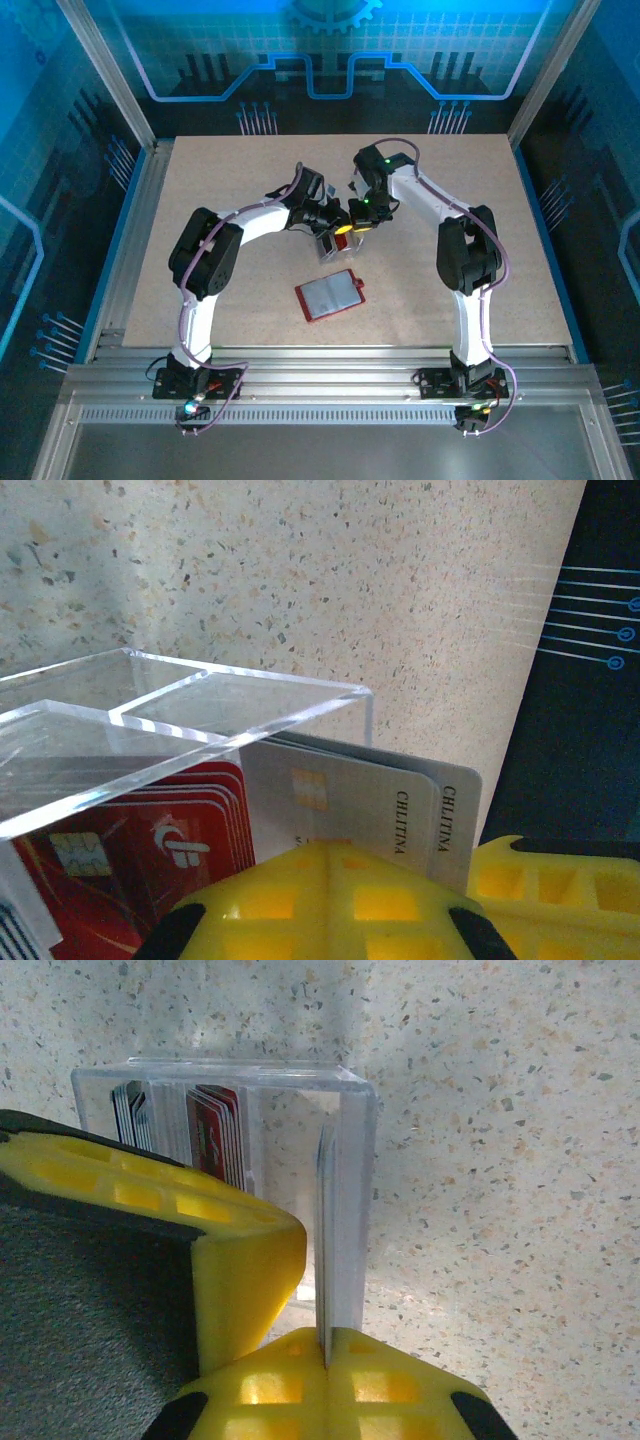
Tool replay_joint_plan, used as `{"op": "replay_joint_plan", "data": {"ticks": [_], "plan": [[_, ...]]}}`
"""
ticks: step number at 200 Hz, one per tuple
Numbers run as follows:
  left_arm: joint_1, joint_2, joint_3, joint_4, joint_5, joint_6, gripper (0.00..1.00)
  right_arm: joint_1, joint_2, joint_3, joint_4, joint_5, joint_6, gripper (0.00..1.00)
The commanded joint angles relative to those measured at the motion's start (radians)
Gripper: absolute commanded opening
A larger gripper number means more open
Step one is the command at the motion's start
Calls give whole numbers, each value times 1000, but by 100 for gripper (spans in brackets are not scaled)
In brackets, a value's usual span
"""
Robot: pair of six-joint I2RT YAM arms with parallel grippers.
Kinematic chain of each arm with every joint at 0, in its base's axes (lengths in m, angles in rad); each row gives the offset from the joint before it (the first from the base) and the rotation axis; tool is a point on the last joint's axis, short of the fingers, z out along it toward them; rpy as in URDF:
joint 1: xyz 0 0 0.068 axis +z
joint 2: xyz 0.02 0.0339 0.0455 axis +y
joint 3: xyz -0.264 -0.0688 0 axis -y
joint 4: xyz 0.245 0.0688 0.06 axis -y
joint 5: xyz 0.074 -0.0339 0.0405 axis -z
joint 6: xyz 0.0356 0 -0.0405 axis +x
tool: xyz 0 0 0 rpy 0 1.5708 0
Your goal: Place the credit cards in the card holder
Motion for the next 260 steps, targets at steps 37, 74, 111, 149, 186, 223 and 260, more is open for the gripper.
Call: {"op": "replay_joint_plan", "data": {"ticks": [37, 74, 111, 149, 186, 223, 260], "plan": [[-19, 86, -2, -75, -82, 21, 1, 4, -40, 18, -21, -79, -5, 16], [-19, 98, 1, -70, -84, 19, 1, -1, -45, 22, -24, -99, -8, 20], [-20, 104, 7, -75, -89, 22, 1, -2, -39, 34, -32, -99, -12, 14], [-19, 109, 12, -92, -99, 30, 1, -5, -43, 33, -32, -108, -12, 8], [-20, 111, 8, -97, -105, 35, 0, -10, -46, 30, -24, -136, -10, 0], [-19, 111, 1, -108, -119, 42, 0, -17, -75, 15, -13, -160, -5, 0], [-20, 114, 10, -130, -144, 53, 0, -29, -92, 0, -6, -184, 0, 0]]}}
